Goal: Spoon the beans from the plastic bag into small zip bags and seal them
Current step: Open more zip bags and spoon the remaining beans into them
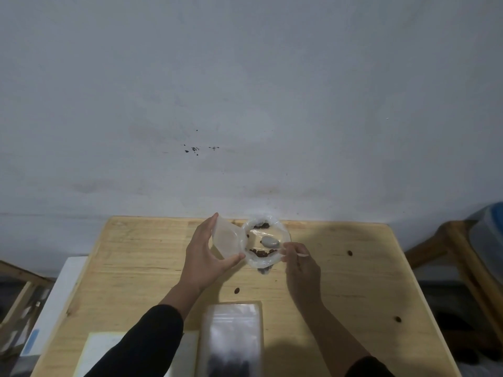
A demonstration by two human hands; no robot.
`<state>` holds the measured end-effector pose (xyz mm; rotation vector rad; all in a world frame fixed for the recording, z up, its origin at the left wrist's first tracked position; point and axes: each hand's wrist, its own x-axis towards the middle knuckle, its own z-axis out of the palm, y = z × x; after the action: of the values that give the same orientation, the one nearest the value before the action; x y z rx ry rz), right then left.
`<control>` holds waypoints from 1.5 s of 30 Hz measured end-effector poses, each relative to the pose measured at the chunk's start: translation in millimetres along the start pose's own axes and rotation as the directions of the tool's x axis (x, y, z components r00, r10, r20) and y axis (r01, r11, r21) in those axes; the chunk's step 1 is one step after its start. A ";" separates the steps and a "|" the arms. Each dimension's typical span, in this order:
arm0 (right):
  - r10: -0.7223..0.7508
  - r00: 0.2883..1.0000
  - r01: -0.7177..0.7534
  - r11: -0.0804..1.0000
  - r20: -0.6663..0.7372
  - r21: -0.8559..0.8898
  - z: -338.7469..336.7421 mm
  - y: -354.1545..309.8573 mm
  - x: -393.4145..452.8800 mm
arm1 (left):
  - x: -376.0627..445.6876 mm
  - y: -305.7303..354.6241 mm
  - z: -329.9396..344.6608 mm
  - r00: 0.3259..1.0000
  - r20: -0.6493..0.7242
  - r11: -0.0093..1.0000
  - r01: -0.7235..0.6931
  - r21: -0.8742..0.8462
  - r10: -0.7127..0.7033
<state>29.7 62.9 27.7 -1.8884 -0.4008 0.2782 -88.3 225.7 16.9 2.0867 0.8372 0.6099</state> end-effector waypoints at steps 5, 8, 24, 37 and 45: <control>-0.059 0.988 0.046 0.995 -0.144 -0.094 7.6 1.5 0.1 | 2.1 -2.8 3.5 1.000 0.016 1.000 0.014 0.000 -0.014; 0.017 0.985 -0.032 0.996 -0.173 -0.080 11.2 3.5 -0.1 | 3.1 -4.0 4.2 1.000 0.025 1.000 0.009 0.010 -0.009; 0.162 0.966 -0.178 0.982 -0.201 -0.066 31.0 13.2 13.0 | 10.1 -3.4 11.8 0.996 0.070 0.998 0.064 -0.008 -0.064; 0.406 0.914 -0.395 0.900 -0.022 0.186 28.6 9.8 24.9 | 7.5 -3.1 16.2 0.992 0.076 0.995 0.102 0.016 -0.103; 0.431 0.884 -0.461 0.868 0.181 0.187 22.5 -3.3 25.0 | 6.2 -6.6 17.9 0.992 0.075 0.995 0.103 0.019 -0.104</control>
<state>43.6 93.4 23.1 -1.7220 -0.0063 0.7350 -74.8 224.6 2.2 2.0520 0.9029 0.4678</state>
